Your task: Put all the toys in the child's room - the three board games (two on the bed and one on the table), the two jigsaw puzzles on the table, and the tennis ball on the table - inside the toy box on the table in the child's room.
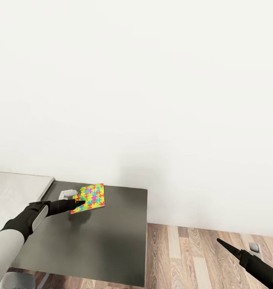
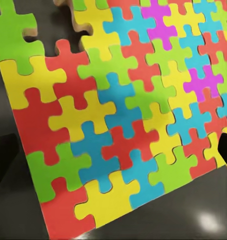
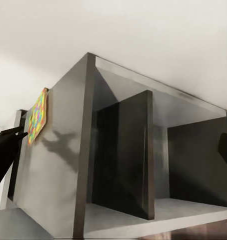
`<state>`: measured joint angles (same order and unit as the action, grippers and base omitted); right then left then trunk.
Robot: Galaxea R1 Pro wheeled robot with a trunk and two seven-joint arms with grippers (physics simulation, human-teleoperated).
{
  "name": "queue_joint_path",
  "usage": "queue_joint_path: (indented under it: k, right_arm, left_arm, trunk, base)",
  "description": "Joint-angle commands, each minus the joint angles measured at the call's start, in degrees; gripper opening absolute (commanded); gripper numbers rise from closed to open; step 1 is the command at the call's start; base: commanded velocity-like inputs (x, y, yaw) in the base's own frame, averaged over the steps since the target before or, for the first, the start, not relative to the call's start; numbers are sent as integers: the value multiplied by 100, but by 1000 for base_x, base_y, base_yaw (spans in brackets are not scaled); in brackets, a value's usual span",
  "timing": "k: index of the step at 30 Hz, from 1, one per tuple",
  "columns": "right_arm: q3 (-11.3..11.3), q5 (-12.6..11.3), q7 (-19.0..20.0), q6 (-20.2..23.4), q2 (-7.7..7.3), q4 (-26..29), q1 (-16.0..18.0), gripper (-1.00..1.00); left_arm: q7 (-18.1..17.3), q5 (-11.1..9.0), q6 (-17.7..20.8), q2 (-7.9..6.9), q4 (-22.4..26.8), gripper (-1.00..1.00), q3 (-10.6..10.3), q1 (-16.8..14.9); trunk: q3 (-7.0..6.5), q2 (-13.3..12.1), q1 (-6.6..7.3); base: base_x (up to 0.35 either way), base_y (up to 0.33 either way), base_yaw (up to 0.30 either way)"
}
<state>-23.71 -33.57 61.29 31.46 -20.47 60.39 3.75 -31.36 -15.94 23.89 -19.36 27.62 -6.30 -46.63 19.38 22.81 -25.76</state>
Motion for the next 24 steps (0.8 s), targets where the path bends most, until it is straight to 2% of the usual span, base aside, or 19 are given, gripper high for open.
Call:
queue_joint_path:
  k: [1,13,24]
  right_arm:
    - [-2,-31,5,43,-1,-1,3,100]
    - [-1,-26,5,45,-1,-1,3,100]
    - [6,-22,5,43,-1,-8,3,100]
  left_arm:
    - [7,-58,45,-7,7,100,-29,-4]
    - [11,-56,45,-6,7,100,-27,-4]
    - [16,-54,38,-9,10,100,-24,-4]
  trunk:
    - [10,11,-2]
    - [10,11,-2]
    - [10,11,-2]
  base:
    - [-128,-157,0]
    - [-61,-70,0]
    - [-6,13,0]
